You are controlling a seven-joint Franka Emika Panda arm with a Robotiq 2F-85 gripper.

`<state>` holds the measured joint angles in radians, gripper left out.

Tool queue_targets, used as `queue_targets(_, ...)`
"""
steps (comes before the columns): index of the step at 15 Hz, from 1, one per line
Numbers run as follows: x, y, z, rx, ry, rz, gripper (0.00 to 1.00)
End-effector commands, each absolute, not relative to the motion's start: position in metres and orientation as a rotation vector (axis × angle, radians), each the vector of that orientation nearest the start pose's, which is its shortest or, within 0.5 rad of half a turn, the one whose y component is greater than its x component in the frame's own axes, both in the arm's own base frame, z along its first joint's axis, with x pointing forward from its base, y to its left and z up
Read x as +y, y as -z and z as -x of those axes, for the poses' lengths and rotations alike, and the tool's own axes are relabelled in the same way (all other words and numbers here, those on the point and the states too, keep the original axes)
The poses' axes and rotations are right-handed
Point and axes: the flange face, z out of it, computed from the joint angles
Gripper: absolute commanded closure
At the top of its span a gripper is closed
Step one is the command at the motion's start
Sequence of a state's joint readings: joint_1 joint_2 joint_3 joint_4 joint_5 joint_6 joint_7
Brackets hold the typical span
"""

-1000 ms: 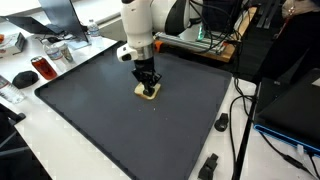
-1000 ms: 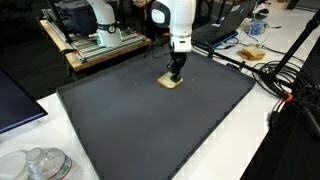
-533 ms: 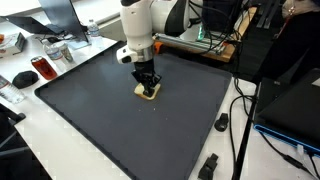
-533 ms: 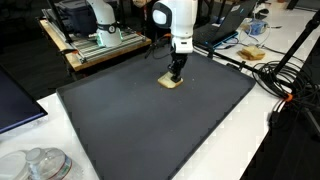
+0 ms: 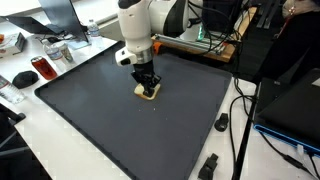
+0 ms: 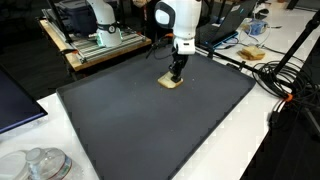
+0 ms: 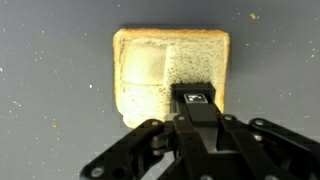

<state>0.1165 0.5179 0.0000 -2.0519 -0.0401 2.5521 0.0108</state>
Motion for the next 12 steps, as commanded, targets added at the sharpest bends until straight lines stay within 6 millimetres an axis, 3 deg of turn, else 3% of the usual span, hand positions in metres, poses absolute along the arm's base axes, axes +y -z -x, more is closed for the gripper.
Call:
queue_targets(1, 0.069, -0.138, -0.591, -0.240, -0.067, 3.162, 0.94)
queue_targets(2, 0.069, -0.138, -0.590, -0.238, -0.053, 3.157, 0.94)
queue_targets(3, 0.069, -0.180, -0.588, -0.220, -0.028, 3.157, 0.94)
queue_targets(4, 0.069, -0.181, -0.588, -0.220, -0.028, 3.157, 0.79)
queue_targets(12, 0.069, -0.181, -0.588, -0.220, -0.027, 3.157, 0.79)
